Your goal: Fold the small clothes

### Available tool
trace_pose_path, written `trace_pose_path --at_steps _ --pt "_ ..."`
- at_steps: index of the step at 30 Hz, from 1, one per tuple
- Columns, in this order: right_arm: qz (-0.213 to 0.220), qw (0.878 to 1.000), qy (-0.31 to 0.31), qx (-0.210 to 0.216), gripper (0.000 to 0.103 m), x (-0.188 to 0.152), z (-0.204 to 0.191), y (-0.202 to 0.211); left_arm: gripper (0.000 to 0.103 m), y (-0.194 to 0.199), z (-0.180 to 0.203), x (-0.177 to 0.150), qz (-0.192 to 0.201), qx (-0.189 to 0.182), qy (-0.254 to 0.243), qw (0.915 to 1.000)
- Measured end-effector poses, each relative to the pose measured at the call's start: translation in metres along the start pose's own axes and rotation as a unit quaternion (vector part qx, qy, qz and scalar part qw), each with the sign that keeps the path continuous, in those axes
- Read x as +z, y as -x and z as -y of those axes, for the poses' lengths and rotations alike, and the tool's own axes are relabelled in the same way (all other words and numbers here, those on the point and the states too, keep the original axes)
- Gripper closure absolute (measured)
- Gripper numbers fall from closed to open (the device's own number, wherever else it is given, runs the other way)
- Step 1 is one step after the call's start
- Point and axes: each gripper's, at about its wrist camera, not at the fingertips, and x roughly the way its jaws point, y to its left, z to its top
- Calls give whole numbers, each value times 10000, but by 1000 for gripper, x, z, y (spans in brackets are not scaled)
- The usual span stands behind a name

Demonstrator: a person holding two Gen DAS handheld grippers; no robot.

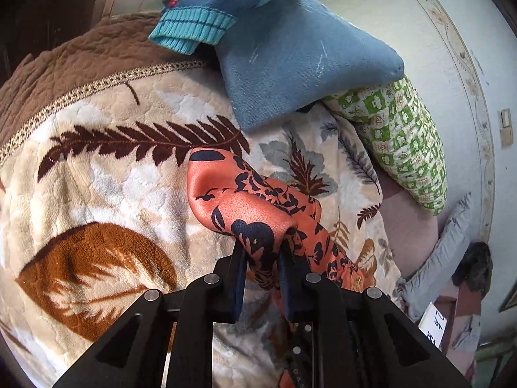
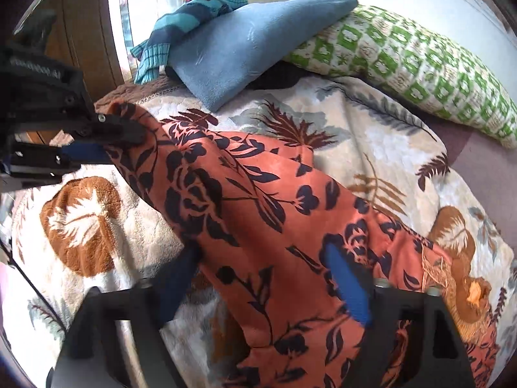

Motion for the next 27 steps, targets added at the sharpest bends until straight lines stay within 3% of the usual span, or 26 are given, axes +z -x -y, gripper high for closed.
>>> trace_pose_path --at_steps 1,3,5,7,11,14,16,18,19,20,22,25,27 --pt "-74 9999 29 151 93 3 -2 -4 87 6 11 -2 90 79 -260 9996" --pt "240 9985 -351 334 95 0 12 12 87 26 35 -12 319 162 -890 9954" --pt "706 9892 -968 850 95 -17 40 39 85 38 55 -26 386 120 -1395 9894" --pt "705 9814 -1456 1038 95 -40 67 49 83 40 57 -40 295 117 -1455 9889" --pt "116 9774 -1967 758 96 -85 106 30 78 40 9 -51 41 -169 -481 9987" --pt "-168 9556 -2740 1072 93 -109 135 17 78 32 -32 -53 -162 -613 342 9974" --pt "-130 9498 -2849 1284 90 -108 135 20 78 31 -52 -49 -156 -681 622 9956" --pt "-59 9568 -2546 1400 84 -96 121 27 78 37 -65 -46 -117 -748 777 9941" --pt "15 9636 -2297 1367 69 -87 109 33 77 41 -69 -43 -68 -754 827 9937" --pt "121 9708 -2002 1318 45 -79 95 38 76 48 -73 -42 8 -733 842 9937" --pt "355 9835 -1287 1220 27 -64 62 48 75 60 -81 -38 143 -731 837 9937" --pt "558 9956 52 758 29 -44 1 52 71 78 -99 -37 299 -688 893 9932" --pt "690 9930 898 335 29 -34 -39 48 69 91 -111 -40 369 -676 964 9924"
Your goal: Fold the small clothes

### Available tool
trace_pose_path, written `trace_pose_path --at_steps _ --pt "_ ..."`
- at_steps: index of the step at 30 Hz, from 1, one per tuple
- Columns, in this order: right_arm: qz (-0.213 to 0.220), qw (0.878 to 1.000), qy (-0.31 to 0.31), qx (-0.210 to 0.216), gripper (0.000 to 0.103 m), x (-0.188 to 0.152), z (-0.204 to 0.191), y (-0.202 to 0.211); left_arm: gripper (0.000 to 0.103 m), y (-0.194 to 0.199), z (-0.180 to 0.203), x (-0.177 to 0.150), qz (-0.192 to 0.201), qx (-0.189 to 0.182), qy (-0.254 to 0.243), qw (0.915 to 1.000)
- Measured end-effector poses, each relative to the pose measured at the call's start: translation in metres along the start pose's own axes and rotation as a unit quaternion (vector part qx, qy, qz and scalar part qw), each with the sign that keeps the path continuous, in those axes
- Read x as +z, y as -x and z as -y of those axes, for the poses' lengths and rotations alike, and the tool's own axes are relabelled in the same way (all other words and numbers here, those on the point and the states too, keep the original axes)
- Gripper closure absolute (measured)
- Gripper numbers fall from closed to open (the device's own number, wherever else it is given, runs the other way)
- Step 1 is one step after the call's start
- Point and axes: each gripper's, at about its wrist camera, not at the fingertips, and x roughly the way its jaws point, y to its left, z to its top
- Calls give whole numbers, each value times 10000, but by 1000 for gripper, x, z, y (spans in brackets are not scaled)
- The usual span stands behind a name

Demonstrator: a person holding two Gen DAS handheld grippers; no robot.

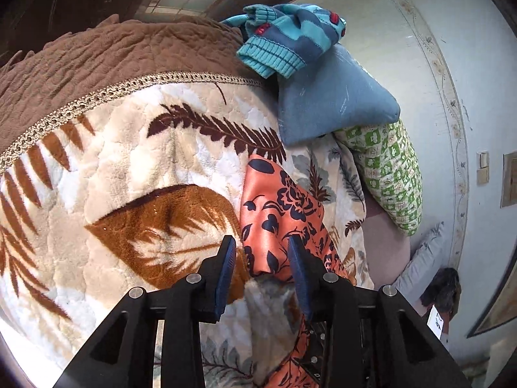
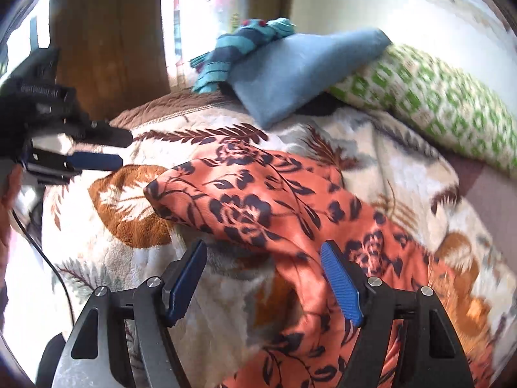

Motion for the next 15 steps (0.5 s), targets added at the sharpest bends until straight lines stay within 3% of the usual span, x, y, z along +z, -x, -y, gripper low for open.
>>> trace_pose_path --at_steps 3,5,6,7,8,10,12,15 --pt "108 9960 813 -365 29 19 -44 -16 69 18 -16 1 48 26 122 9999" --pt "-79 9903 1225 -658 36 28 -65 -38 69 24 -24 2 44 41 186 9998" --pt "-230 9876 1392 -686 45 30 -73 -50 69 27 -25 2 32 39 198 9998" --pt "-378 9854 1526 -657 89 32 -77 -59 69 29 -27 1 25 33 198 9998" --pt "-475 9848 1530 -672 95 33 -77 -64 68 30 -27 -1 16 17 172 9998" --pt "-182 9945 932 -431 95 37 -57 -49 67 26 -23 -4 -35 13 87 10000" --pt "131 9998 -97 -80 95 36 -17 -22 65 15 -15 -6 -144 -44 63 9999" --pt "549 9822 -1746 427 95 9 56 14 59 -17 6 -13 -403 -203 37 9990"
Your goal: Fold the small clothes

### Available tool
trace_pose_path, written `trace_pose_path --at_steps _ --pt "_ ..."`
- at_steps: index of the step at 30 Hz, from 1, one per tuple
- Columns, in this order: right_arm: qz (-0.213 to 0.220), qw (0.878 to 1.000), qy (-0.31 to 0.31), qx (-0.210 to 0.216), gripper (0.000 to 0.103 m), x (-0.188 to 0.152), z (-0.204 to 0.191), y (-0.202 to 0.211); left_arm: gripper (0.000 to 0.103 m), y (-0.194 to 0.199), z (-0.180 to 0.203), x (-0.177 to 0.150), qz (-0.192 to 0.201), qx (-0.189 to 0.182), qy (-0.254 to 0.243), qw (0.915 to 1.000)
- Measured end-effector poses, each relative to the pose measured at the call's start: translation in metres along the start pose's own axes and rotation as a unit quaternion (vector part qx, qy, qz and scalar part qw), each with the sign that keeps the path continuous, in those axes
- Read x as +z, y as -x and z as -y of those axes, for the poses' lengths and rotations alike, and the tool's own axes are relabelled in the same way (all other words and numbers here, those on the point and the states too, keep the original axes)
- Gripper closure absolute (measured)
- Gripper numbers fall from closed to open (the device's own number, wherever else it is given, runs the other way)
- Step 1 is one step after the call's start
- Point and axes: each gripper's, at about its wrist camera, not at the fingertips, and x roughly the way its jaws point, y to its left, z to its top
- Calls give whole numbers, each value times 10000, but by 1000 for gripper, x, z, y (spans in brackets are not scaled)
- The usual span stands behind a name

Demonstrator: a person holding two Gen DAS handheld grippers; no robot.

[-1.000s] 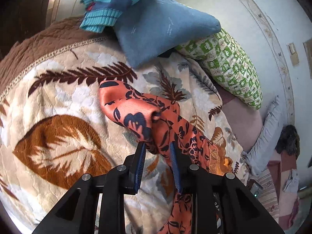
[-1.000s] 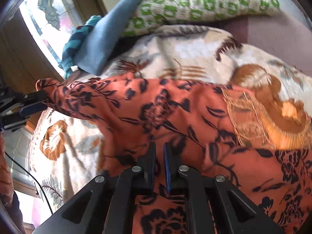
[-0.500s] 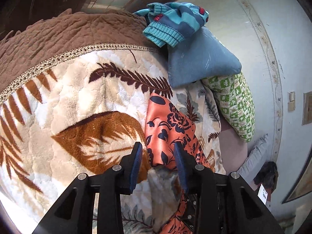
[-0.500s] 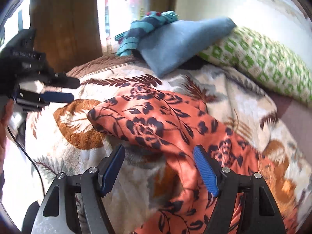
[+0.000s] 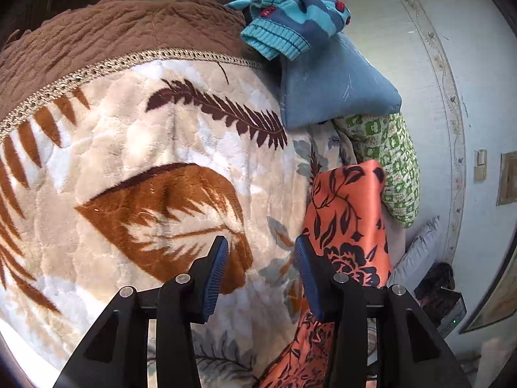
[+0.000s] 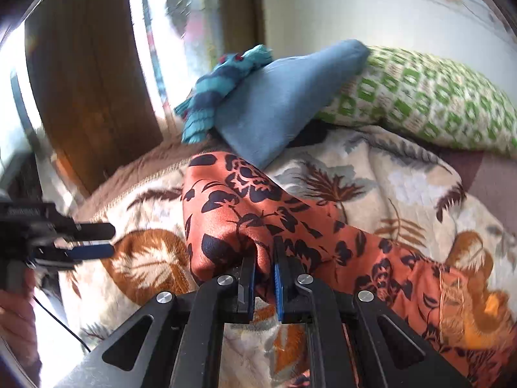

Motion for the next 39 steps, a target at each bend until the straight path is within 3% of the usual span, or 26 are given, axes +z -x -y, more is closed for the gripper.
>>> trace_pose_path --at_steps 3,7,16,19,20,21,22,25,28,30,33,34,36,39 --pt "73 9932 -1153 116 95 -13 67 20 56 -42 28 -5 -354 -307 -28 9989" --pt "-34 9840 -1780 -8 95 -32 117 27 54 -100 54 -9 -826 -580 78 9949" --pt "-81 9800 -1989 -11 95 -51 145 26 46 -158 65 -14 -1016 -1472 907 9797" --pt "-78 9804 -1969 -16 95 -52 145 24 54 -175 62 -9 -1023 -1326 1031 9805" --pt "-84 9805 -1965 -14 95 -53 145 24 80 -178 61 -9 -1029 -1267 1047 9810" --pt "-84 9807 -1955 -16 95 -53 144 24 93 -181 62 -6 -1070 -1255 1019 9810" --pt "-86 9811 -1933 -15 95 -53 144 23 97 -178 64 -3 -1064 -1224 966 9820" --pt "-93 9822 -1875 86 95 -47 138 24 98 -137 80 10 -382 -960 451 9936" --pt "-52 9863 -1581 473 94 -36 114 24 98 -77 95 29 392 -701 -39 9968" --pt "-159 9880 -1237 906 88 -26 84 16 97 -36 96 38 993 -211 -400 9940" --pt "-482 9840 -904 1460 77 -21 37 -1 97 6 80 54 1599 620 -709 9826" --pt "-623 9822 -838 1561 71 -21 25 -7 97 13 69 60 1687 855 -702 9794" --pt "-817 9801 -768 1637 69 -25 7 -18 97 20 40 74 1647 1157 -485 9783" --pt "-931 9845 -678 1326 62 -29 -3 -29 97 7 -3 89 1251 1154 37 9854"
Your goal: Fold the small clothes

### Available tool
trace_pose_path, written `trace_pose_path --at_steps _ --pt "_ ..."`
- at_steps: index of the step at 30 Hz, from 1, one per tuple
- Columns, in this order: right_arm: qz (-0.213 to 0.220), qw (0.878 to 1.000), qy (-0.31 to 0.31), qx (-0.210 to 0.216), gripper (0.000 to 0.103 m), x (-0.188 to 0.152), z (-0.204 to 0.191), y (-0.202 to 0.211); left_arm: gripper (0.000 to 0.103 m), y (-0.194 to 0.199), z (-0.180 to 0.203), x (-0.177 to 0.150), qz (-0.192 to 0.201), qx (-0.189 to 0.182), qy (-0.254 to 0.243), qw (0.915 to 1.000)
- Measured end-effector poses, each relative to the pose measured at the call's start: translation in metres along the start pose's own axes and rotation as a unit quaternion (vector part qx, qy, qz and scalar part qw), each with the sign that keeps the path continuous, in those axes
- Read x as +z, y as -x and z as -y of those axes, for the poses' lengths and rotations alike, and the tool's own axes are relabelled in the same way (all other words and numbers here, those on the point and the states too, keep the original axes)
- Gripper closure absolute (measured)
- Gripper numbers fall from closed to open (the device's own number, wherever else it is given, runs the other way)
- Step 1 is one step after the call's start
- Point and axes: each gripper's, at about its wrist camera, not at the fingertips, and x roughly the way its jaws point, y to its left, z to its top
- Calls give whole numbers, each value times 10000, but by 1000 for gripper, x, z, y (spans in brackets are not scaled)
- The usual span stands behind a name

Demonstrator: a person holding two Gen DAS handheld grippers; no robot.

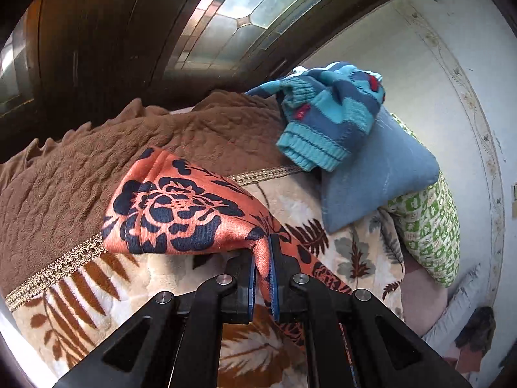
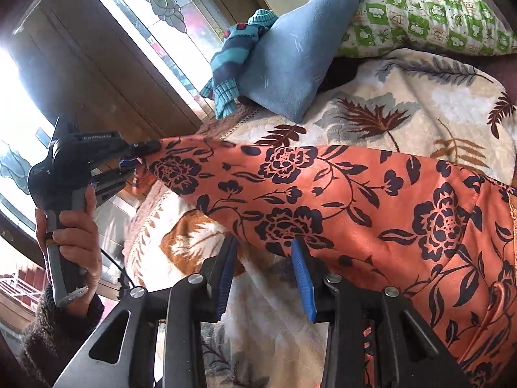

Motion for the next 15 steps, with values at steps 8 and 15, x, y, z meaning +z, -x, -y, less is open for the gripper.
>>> trace_pose_path --at_steps 8,15 --pt "-467 9984 -111 294 54 0 -13 -27 67 -38 -35 -1 -406 -895 836 9916" --pt "-538 9847 1374 -923 37 -1 -57 -57 57 -57 -48 9 -477 -784 1170 9889"
